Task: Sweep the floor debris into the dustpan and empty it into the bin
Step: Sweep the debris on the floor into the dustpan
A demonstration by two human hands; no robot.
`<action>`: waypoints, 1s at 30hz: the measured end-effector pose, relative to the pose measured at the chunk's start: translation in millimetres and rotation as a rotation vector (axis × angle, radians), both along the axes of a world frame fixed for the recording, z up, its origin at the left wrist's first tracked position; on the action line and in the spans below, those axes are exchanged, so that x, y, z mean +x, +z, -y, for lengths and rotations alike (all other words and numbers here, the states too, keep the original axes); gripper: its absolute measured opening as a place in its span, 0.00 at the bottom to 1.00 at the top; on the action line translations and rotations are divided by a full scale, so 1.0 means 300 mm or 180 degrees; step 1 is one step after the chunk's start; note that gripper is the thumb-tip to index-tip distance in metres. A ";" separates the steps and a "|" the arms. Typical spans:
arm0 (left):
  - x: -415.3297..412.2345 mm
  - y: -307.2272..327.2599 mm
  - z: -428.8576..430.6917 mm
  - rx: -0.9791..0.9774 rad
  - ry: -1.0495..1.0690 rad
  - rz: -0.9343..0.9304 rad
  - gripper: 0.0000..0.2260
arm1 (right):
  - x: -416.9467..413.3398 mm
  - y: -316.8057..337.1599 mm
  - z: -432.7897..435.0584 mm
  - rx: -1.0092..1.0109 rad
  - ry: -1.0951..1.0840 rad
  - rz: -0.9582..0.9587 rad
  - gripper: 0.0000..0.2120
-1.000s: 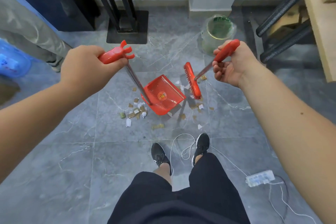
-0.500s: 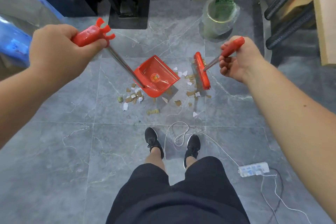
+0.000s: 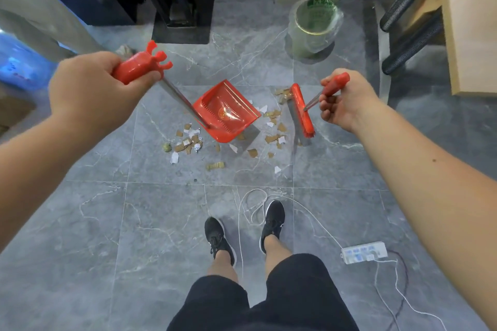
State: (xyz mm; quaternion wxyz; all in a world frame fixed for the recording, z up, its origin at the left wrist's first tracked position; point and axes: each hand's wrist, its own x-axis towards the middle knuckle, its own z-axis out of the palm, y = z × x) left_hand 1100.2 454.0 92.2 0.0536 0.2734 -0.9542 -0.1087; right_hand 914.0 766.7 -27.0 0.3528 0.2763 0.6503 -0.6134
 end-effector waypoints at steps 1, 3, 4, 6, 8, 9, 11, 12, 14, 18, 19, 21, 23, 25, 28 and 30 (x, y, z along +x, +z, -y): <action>-0.009 -0.021 0.004 -0.0021 -0.0079 0.0009 0.26 | -0.004 -0.006 0.001 0.0019 -0.0005 -0.0003 0.03; -0.030 -0.066 0.016 -0.0102 -0.0175 0.0087 0.27 | -0.015 -0.022 0.008 0.0057 0.0007 -0.0003 0.03; -0.042 -0.089 0.017 -0.0116 -0.0223 0.0116 0.28 | -0.019 -0.031 0.010 0.0067 -0.0001 -0.0001 0.04; -0.065 -0.135 0.017 -0.0135 -0.0323 0.0157 0.28 | -0.025 -0.051 0.016 0.0065 -0.0062 -0.0007 0.03; -0.087 -0.173 0.004 -0.0123 -0.0389 0.0224 0.29 | -0.030 -0.074 0.021 0.0065 -0.0138 -0.0020 0.05; -0.097 -0.191 -0.004 -0.0117 -0.0434 0.0230 0.28 | -0.033 -0.085 0.024 0.0071 -0.0165 -0.0032 0.07; -0.116 -0.216 -0.019 -0.0122 -0.0535 0.0235 0.28 | -0.038 -0.102 0.036 0.0091 -0.0185 -0.0047 0.10; -0.127 -0.227 -0.025 -0.0131 -0.0583 0.0245 0.29 | -0.043 -0.108 0.043 0.0108 -0.0187 -0.0045 0.11; -0.145 -0.244 -0.035 -0.0095 -0.0632 0.0253 0.28 | -0.054 -0.121 0.054 0.0149 -0.0204 -0.0027 0.12; -0.183 -0.269 -0.048 -0.0038 -0.0745 0.0249 0.26 | -0.082 -0.145 0.059 0.0135 -0.0277 -0.0030 0.07; -0.193 -0.274 -0.048 -0.0045 -0.0778 0.0245 0.26 | -0.090 -0.151 0.059 0.0132 -0.0283 -0.0028 0.05; -0.213 -0.285 -0.046 -0.0092 -0.0868 0.0213 0.26 | -0.107 -0.159 0.062 0.0124 -0.0276 -0.0015 0.04; -0.233 -0.299 -0.042 -0.0127 -0.1035 0.0217 0.26 | -0.123 -0.165 0.068 0.0110 -0.0264 -0.0022 0.04; -0.253 -0.318 -0.037 -0.0059 -0.1211 0.0261 0.25 | -0.139 -0.171 0.076 0.0137 -0.0255 -0.0058 0.06; -0.284 -0.347 -0.038 -0.0011 -0.1318 0.0322 0.24 | -0.164 -0.190 0.088 0.0196 -0.0286 -0.0081 0.08; -0.308 -0.358 -0.044 -0.0056 -0.1326 0.0332 0.23 | -0.184 -0.207 0.093 0.0225 -0.0322 -0.0089 0.10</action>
